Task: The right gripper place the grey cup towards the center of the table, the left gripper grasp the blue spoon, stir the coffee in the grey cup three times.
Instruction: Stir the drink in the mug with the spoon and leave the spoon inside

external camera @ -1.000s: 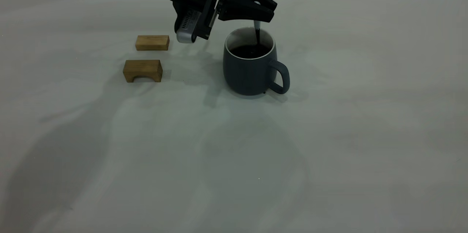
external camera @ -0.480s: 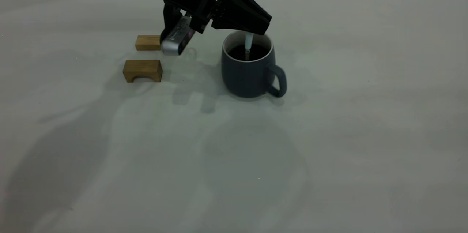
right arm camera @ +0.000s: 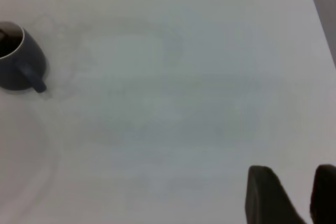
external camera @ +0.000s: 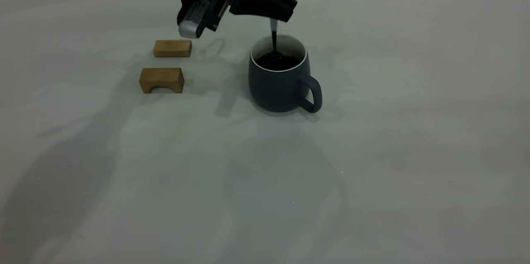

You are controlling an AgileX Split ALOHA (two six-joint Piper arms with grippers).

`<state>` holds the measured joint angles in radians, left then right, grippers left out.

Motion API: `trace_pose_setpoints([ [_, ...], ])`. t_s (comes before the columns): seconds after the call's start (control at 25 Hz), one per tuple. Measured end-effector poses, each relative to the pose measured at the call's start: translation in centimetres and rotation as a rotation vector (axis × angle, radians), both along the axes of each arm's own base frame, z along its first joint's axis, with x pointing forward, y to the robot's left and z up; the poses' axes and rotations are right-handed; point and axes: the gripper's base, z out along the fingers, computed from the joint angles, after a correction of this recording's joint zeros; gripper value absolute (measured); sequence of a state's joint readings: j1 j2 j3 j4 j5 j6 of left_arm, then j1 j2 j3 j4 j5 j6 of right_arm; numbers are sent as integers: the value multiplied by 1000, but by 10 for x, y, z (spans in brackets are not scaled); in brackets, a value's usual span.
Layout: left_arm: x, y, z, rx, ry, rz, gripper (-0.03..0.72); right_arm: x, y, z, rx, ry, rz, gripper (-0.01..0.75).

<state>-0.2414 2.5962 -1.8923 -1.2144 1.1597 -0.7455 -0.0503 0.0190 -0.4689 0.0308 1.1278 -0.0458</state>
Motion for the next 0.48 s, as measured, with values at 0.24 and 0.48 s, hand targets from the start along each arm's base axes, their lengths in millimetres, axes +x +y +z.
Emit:
trace_pose_setpoints([
  [0.24,-2,-8,3,-20,60,27,109,0,0,0,0,0,0,244],
  [0.48,-10,-18,-2,82,236,59,109,0,0,0,0,0,0,244],
])
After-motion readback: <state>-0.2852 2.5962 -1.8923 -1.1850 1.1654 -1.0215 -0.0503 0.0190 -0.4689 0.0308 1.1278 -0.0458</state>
